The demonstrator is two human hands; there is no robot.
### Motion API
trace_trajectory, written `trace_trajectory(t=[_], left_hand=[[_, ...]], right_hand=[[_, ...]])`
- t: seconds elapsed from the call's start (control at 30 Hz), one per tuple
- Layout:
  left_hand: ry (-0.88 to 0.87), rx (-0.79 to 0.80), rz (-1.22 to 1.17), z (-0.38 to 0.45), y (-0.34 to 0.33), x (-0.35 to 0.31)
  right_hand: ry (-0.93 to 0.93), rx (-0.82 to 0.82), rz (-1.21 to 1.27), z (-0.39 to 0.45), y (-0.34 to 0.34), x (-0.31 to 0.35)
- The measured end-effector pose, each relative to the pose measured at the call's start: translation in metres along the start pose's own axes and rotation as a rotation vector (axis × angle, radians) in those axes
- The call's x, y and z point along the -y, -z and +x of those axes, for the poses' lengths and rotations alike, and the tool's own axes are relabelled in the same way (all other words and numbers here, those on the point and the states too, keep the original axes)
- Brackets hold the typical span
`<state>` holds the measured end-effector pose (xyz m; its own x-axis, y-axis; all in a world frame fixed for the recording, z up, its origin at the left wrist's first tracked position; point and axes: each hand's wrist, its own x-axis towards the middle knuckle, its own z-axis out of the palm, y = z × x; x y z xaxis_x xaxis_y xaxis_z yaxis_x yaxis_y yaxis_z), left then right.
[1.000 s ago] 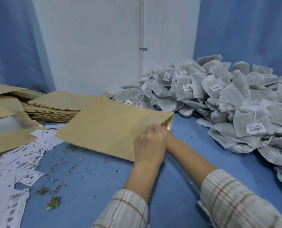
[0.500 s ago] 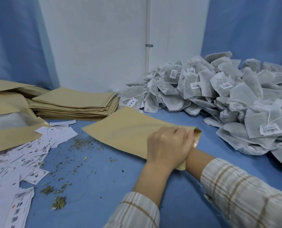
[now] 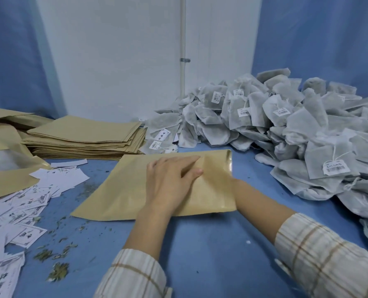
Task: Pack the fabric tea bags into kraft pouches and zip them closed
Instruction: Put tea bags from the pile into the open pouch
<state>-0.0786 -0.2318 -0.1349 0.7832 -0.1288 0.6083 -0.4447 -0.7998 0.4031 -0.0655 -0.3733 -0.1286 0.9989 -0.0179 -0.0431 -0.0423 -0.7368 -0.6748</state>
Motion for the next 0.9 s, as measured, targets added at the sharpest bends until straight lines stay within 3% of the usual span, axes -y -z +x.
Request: trace_trajectory(t=[0.1, 0.2, 0.27, 0.5, 0.6, 0.73, 0.9], left_hand=[[0.069, -0.091, -0.058, 0.0, -0.006, -0.007], [0.104, -0.135, -0.088, 0.003, -0.019, -0.027], [0.13, -0.132, -0.104, 0.006, -0.03, -0.041], [0.19, -0.109, -0.267, 0.019, -0.064, -0.088], [0.195, -0.146, -0.318, 0.021, -0.07, -0.096], [0.18, -0.147, -0.335, 0.021, -0.075, -0.099], [0.192, -0.103, -0.346, 0.02, -0.076, -0.095]], right_hand=[[0.082, 0.022, -0.084, -0.011, 0.019, -0.015], [0.215, -0.107, -0.337, -0.021, 0.039, -0.039], [0.259, -0.229, -0.361, -0.03, 0.056, -0.051], [0.135, -0.661, -0.516, -0.036, 0.116, -0.101], [-0.01, -0.887, -0.508, -0.038, 0.136, -0.114], [-0.366, -0.771, -0.389, -0.04, 0.143, -0.124], [-0.088, -0.816, -0.02, -0.034, 0.134, -0.132]])
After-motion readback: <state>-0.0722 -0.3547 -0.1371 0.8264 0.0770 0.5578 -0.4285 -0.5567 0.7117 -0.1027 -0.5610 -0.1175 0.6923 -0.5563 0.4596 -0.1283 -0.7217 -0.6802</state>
